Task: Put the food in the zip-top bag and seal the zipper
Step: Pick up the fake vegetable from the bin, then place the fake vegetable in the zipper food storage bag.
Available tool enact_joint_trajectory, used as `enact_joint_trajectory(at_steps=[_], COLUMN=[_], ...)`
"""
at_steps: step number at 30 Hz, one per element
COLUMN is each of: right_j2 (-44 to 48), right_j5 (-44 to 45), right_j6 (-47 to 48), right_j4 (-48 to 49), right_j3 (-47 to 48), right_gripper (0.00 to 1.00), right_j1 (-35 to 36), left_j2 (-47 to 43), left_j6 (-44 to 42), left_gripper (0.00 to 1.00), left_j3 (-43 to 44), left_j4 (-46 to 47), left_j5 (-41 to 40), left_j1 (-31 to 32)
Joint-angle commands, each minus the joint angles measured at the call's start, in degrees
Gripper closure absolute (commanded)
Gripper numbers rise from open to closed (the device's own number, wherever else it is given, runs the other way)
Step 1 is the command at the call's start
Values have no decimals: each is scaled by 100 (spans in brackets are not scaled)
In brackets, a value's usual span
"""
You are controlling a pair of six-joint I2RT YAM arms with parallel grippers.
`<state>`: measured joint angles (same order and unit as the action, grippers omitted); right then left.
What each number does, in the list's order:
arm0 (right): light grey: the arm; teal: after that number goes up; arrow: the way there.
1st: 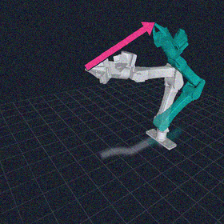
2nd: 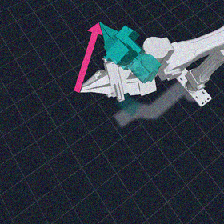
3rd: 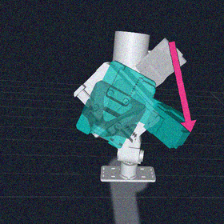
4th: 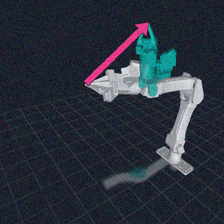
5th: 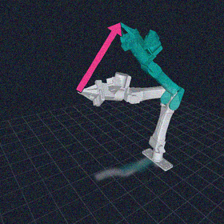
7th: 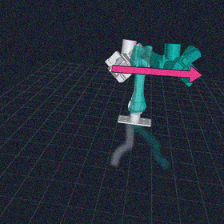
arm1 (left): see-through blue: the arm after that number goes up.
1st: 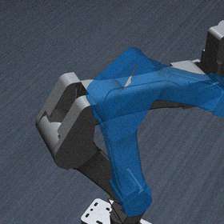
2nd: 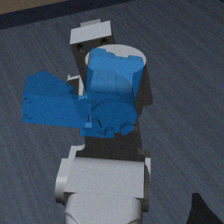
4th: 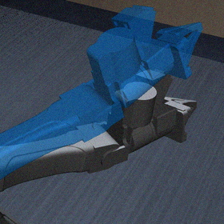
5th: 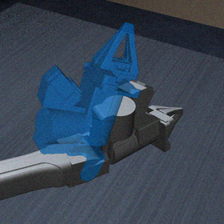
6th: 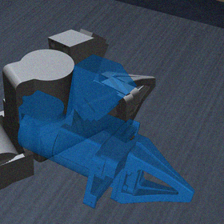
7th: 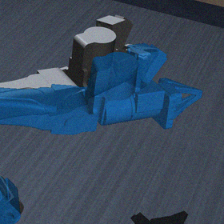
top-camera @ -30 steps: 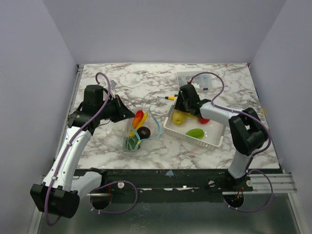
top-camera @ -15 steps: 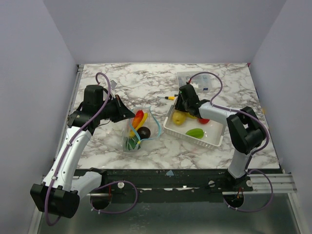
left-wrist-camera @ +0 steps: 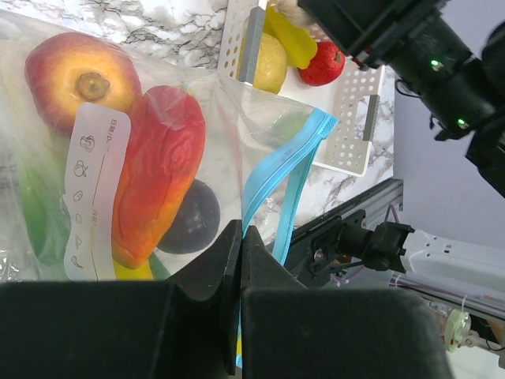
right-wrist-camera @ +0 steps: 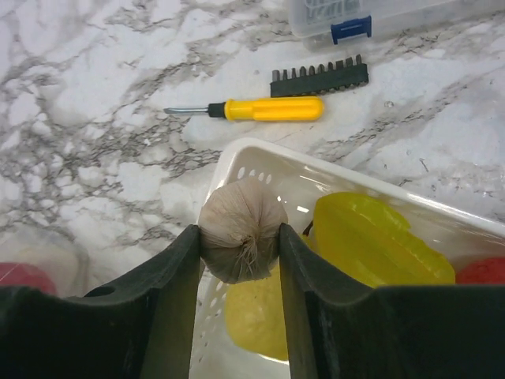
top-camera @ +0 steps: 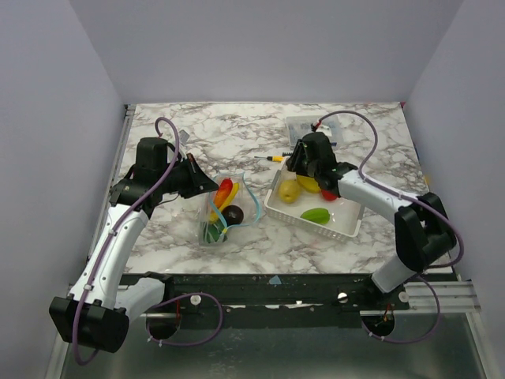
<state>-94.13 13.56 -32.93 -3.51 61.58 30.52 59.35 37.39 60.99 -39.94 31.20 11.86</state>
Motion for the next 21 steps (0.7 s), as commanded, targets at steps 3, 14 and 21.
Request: enact_joint_trajectory(at_steps=[3,14,21], right_j2=[952,2647,2335], right_j5=[-780,-2782,-2046], right_j6=[116,61,241], right_j4=[-336,-305,-257], right_j3=[-359,-616,-174], right_gripper=[62,63,62], right_j1=[-22,810,2448], left_j2=[22,13,-25], left_j6=[9,39,144], left_gripper=[100,100,100], left_j3=[-9,35,52], left_j4=[163,158,180], left_j5=[159,132,175], left_j1=[0,1,1])
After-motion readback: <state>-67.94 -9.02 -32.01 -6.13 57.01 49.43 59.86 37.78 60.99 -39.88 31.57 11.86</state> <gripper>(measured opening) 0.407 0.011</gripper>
